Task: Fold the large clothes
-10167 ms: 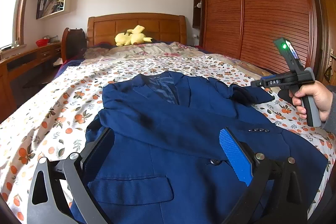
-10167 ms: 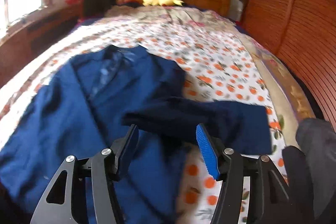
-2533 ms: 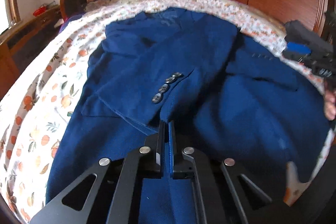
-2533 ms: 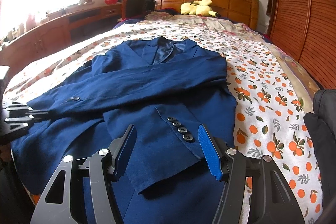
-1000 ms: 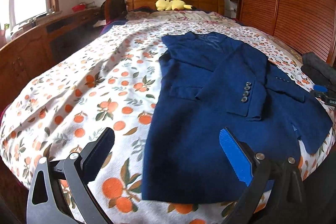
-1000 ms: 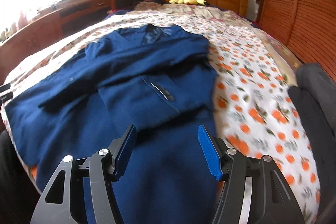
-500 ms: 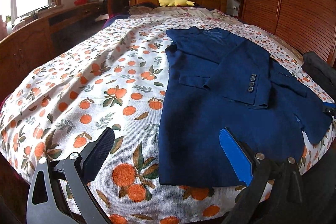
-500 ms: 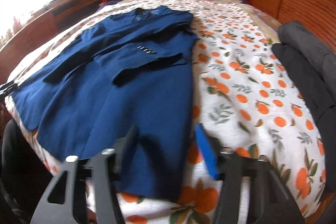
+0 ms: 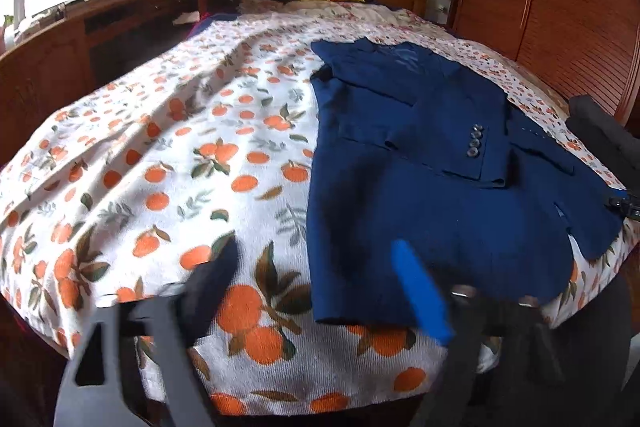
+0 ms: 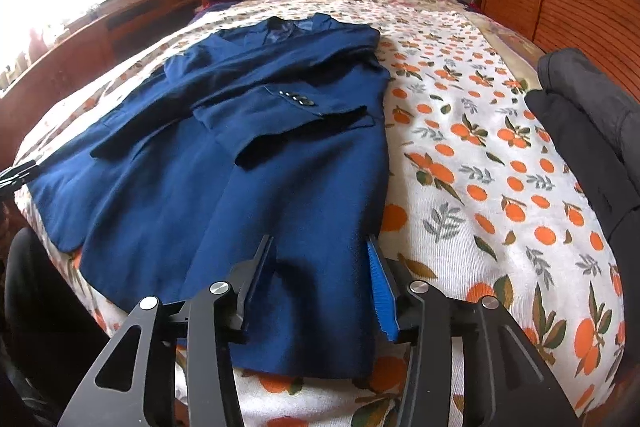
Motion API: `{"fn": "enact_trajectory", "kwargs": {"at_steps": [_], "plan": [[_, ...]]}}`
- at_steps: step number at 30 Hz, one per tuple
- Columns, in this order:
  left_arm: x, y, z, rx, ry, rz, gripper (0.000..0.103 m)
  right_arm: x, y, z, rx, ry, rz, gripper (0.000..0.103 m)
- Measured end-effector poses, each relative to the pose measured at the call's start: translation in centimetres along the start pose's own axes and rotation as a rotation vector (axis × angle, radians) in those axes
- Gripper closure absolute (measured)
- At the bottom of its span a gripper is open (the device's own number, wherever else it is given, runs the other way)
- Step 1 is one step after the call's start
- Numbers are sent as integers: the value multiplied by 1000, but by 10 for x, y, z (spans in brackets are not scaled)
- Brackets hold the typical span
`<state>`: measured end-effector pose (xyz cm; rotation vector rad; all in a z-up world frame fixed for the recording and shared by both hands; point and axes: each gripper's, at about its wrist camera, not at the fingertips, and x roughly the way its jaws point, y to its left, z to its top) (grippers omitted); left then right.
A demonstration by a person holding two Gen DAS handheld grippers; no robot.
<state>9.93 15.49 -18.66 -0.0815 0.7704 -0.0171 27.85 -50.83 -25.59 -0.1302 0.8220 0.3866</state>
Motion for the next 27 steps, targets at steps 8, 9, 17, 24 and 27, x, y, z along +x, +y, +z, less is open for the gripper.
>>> {"fn": "enact_trajectory", "kwargs": {"at_steps": [8,9,17,24,27], "plan": [[2,-3,-8,14,4,-8,49,4,-3,-10,11,10,-7,53],[3,-4,-8,14,5,-5,49,5,-3,-9,10,11,-7,52],[2,-7,-8,24,8,-4,55,5,1,-8,16,9,-6,55],[0,-13,-14,36,5,-21,62,5,3,-9,2,-4,-10,62],[3,-11,-14,28,10,-30,61,6,0,-10,8,0,1,63]]}}
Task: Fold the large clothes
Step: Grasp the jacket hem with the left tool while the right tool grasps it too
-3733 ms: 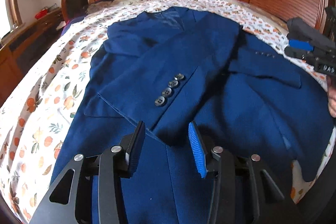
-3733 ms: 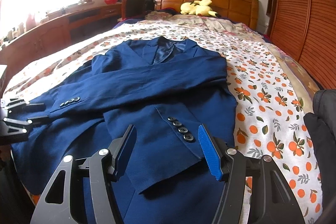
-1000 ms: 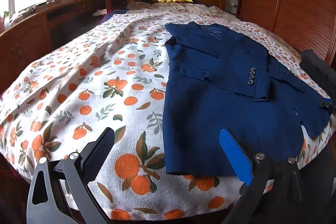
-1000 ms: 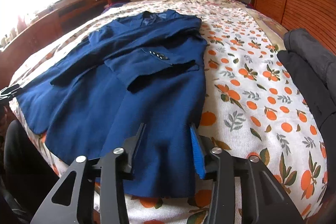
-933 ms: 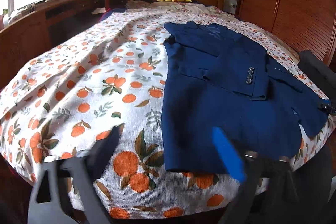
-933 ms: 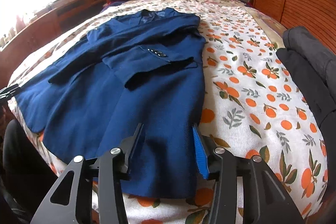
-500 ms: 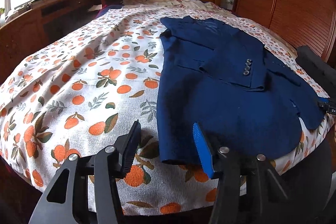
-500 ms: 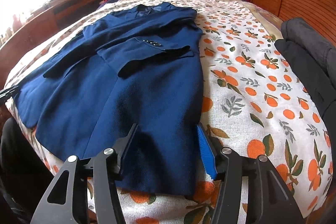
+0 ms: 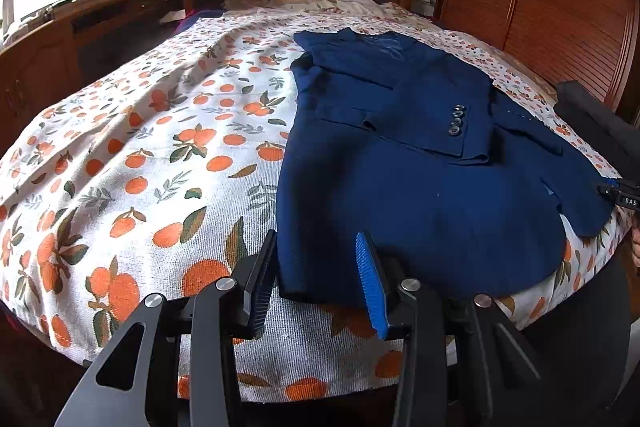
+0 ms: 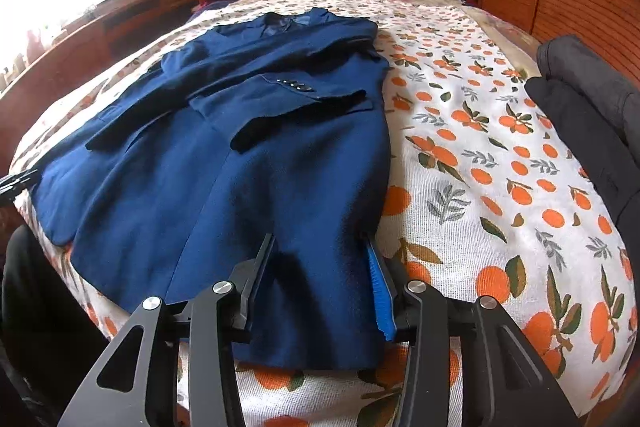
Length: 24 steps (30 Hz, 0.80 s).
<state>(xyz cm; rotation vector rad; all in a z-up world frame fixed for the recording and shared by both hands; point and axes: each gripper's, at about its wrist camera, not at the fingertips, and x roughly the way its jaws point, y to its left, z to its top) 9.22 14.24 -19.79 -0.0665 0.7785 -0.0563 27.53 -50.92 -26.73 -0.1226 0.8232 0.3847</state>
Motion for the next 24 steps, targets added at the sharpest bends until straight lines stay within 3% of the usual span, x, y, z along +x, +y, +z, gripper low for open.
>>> {"fn": "enact_trajectory", "kwargs": {"at_steps": [1,2,3,4,7,11,24], "plan": [[2,1,2,-5,5,-1,66,0,0,0,-3,0,-3,65],[4,2,4,-8,11,10,81,0,1,0,-13,2,-7,76],[4,3,7,-12,16,14,90,0,1,2,-21,2,-14,91],[3,4,10,-20,18,0,98,-2,0,5,-26,-3,-12,98],[-8,5,25,-41,-7,-40,99,-15,-7,20,6,-49,46,100],[-42,-3,56,-44,-99,-78,99,-41,-3,48,7,-133,70,101],[-195,-79,207,63,-468,-108,100,-176,31,151,-37,-466,68,101]]}}
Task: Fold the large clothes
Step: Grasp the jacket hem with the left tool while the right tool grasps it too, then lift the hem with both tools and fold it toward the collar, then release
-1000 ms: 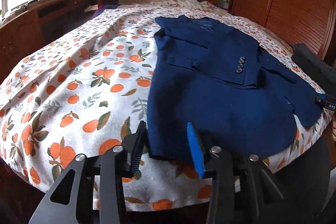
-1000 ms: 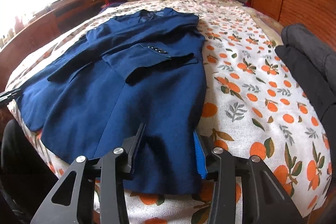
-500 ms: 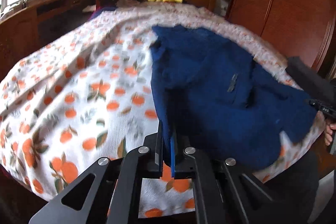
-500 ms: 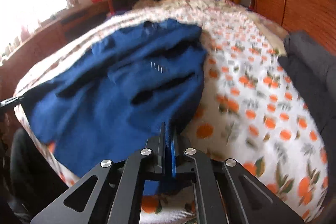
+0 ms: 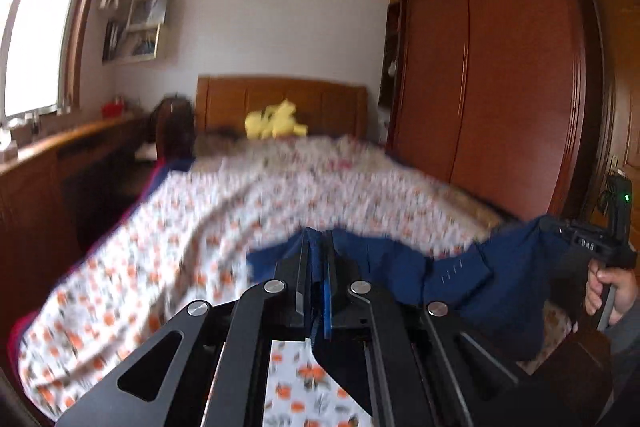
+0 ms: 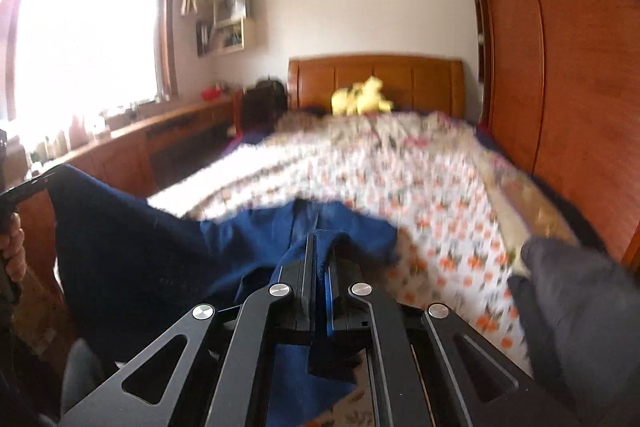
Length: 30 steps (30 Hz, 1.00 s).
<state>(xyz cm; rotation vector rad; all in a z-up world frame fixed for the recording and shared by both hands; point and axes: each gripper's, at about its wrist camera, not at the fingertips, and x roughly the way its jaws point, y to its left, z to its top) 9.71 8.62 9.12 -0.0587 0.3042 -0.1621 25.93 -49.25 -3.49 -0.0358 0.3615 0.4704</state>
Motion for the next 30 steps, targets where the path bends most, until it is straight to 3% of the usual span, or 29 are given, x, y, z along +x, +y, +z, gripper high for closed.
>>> {"fn": "enact_trajectory", "kwargs": {"at_steps": [7,12,15,20,30], "plan": [[-42,-21,67,20,-106,-1,100,-69,10,50,-55,-133,-2,101],[-72,-32,91,27,-167,0,100,-114,12,66,-69,-210,-6,101],[-69,-35,93,37,-147,11,99,-122,9,67,-81,-217,-23,101],[-10,-26,70,45,-35,40,99,-79,-1,57,-88,-122,-45,101],[102,12,12,43,131,84,99,32,-21,2,-90,56,-101,101]]}}
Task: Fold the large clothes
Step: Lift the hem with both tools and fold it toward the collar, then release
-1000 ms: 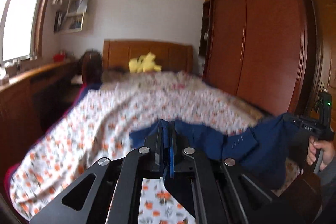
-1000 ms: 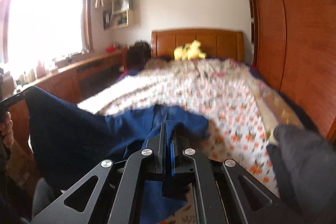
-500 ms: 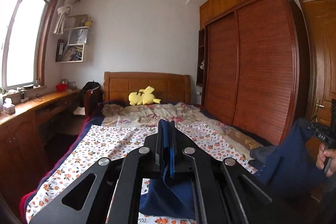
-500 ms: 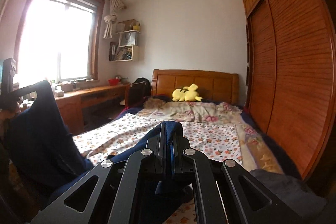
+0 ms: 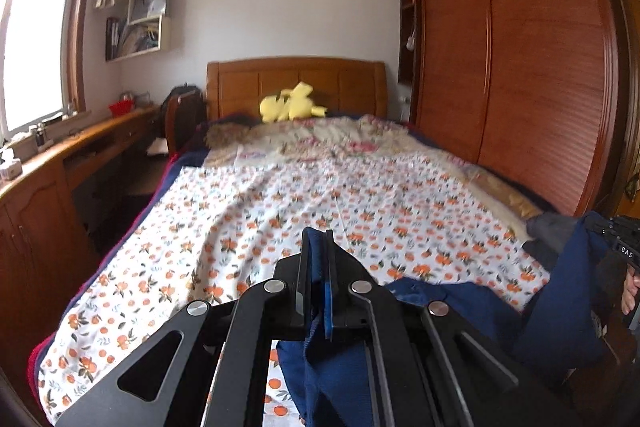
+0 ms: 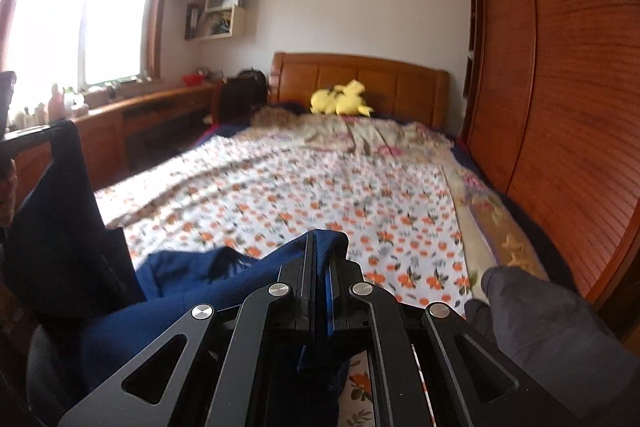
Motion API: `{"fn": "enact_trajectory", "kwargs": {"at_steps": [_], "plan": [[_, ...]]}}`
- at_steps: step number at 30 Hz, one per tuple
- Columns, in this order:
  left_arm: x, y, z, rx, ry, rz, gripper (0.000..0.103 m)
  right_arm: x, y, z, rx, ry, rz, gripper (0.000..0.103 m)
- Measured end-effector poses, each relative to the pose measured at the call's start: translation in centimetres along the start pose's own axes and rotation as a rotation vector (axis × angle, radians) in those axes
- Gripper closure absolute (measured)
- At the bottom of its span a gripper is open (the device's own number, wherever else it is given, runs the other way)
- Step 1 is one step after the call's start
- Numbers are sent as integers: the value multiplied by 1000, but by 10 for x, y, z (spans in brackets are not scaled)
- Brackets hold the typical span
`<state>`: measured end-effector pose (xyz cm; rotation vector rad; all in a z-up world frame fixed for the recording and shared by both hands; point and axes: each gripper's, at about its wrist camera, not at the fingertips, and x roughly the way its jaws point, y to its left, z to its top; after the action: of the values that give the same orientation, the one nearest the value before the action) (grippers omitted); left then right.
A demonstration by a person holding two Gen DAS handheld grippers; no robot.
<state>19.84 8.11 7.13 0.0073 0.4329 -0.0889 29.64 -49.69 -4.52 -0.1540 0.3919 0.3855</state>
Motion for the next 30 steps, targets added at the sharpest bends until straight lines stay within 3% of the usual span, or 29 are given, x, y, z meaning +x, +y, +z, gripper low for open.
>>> {"fn": "enact_trajectory", "kwargs": {"at_steps": [9,16,18,19,20,21,23,28,30], "plan": [[59,7,-33,8,106,-3,98,50,4,-37,-50,125,-12,99],[71,7,-57,11,142,2,94,65,5,-59,-42,166,-6,96],[72,6,-65,19,158,11,84,66,7,-62,-45,172,-4,93],[73,6,-70,22,162,14,70,65,7,-64,-46,173,-5,90],[73,5,-75,23,167,14,56,66,8,-65,-46,173,-8,79],[72,4,-80,25,168,15,49,64,9,-66,-45,170,-12,68],[68,3,-91,27,164,20,32,62,10,-68,-45,165,-17,64],[57,-4,-115,27,148,9,15,55,16,-77,-55,169,-53,63],[52,-7,-125,23,145,7,11,53,18,-80,-60,173,-84,56]]}}
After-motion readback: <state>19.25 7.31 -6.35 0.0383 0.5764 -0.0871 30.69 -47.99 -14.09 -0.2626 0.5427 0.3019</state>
